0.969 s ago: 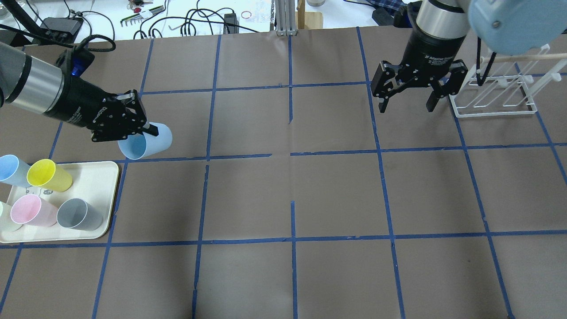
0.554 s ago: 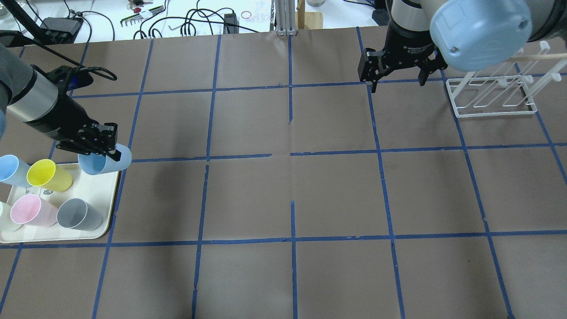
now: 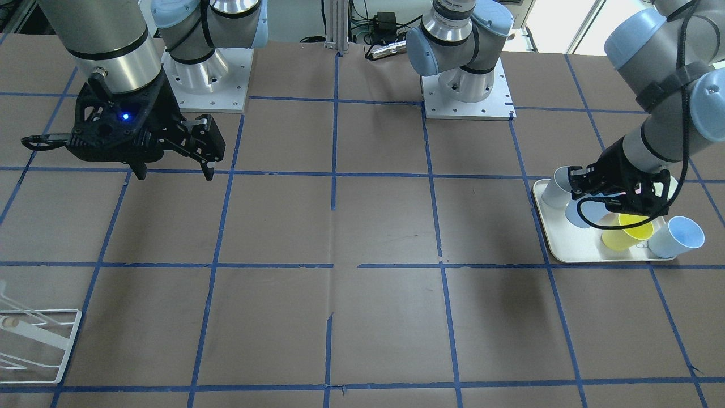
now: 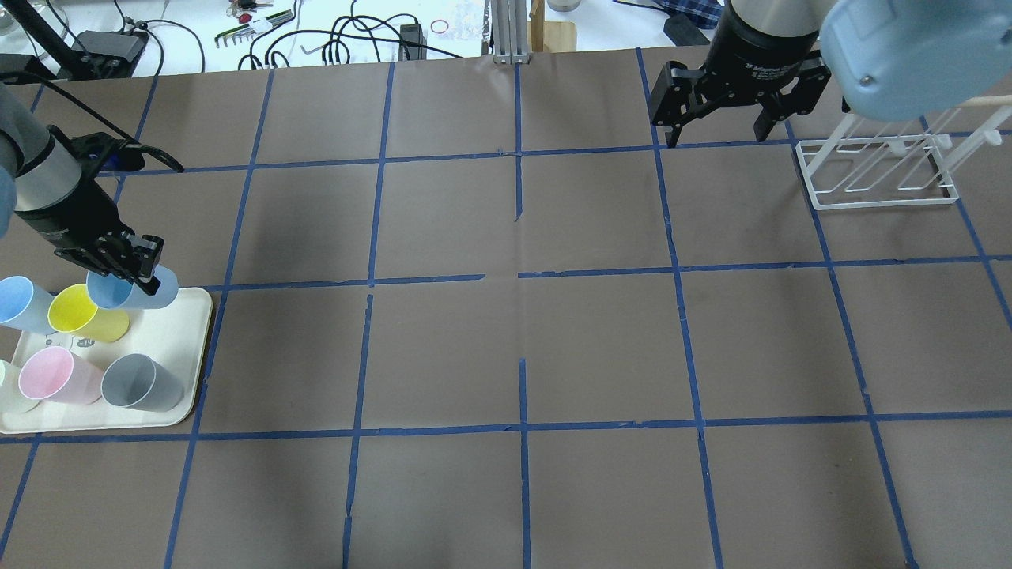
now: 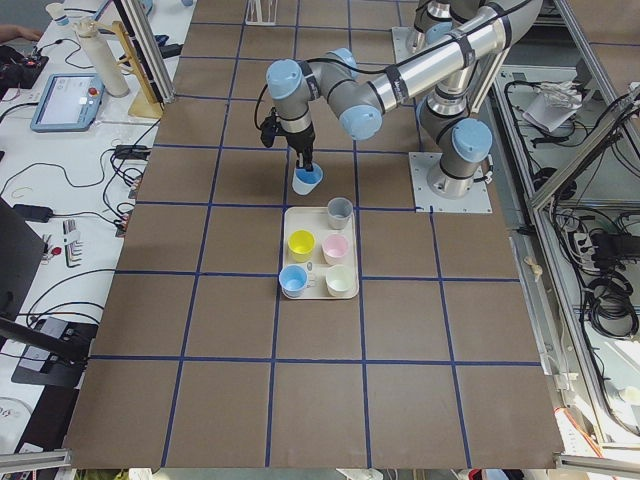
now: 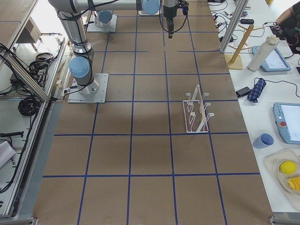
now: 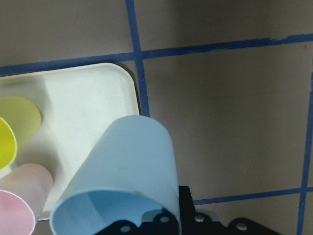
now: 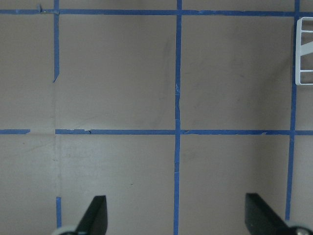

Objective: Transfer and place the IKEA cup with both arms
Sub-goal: 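Lower the cup onto the white tray beside the yellow cup with the left gripper, then open the left gripper and lift it away from the cup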

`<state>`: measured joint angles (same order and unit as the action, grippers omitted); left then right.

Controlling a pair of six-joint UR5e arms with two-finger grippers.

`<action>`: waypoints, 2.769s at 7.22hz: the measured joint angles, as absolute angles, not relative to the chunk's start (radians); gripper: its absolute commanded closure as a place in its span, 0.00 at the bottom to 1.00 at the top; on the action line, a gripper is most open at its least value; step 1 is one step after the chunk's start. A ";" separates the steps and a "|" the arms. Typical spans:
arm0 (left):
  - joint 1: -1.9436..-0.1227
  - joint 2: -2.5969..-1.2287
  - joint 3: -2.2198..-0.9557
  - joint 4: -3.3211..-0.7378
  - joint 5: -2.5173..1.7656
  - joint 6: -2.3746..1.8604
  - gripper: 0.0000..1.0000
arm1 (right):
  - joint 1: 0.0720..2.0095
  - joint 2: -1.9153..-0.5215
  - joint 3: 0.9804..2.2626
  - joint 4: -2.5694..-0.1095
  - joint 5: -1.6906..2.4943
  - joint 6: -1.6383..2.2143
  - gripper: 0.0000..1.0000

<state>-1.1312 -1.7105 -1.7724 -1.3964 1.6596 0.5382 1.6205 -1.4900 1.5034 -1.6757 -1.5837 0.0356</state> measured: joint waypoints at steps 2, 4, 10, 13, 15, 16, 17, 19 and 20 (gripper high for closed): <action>-1.126 -1.784 -1.725 -1.396 1.701 0.572 1.00 | 1.615 -1.500 1.515 -1.649 -1.596 0.035 0.00; -1.123 -1.823 -1.716 -1.394 1.712 0.583 1.00 | 1.614 -1.504 1.517 -1.648 -1.599 0.034 0.00; -1.089 -1.902 -1.718 -1.403 1.724 0.601 1.00 | 1.614 -1.506 1.517 -1.652 -1.598 0.031 0.00; -1.089 -1.924 -1.717 -1.399 1.730 0.658 1.00 | 1.614 -1.506 1.518 -1.651 -1.598 0.031 0.00; -1.088 -1.938 -1.716 -1.394 1.730 0.662 0.98 | 1.614 -1.506 1.519 -1.651 -1.598 0.031 0.00; -1.088 -1.944 -1.716 -1.394 1.730 0.663 0.54 | 1.614 -1.506 1.519 -1.651 -1.598 0.031 0.00; -1.088 -1.947 -1.716 -1.398 1.729 0.663 0.26 | 1.614 -1.506 1.519 -1.651 -1.598 0.031 0.00; -1.088 -1.946 -1.721 -1.404 1.724 0.662 0.11 | 1.614 -1.506 1.519 -1.651 -1.598 0.031 0.00; -1.088 -1.938 -1.719 -1.410 1.722 0.661 0.05 | 1.614 -1.506 1.519 -1.651 -1.598 0.031 0.00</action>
<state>-1.0884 -1.9381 -1.7192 -1.4104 1.7218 0.6614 1.6137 -1.5064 1.5186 -1.6508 -1.5984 0.0307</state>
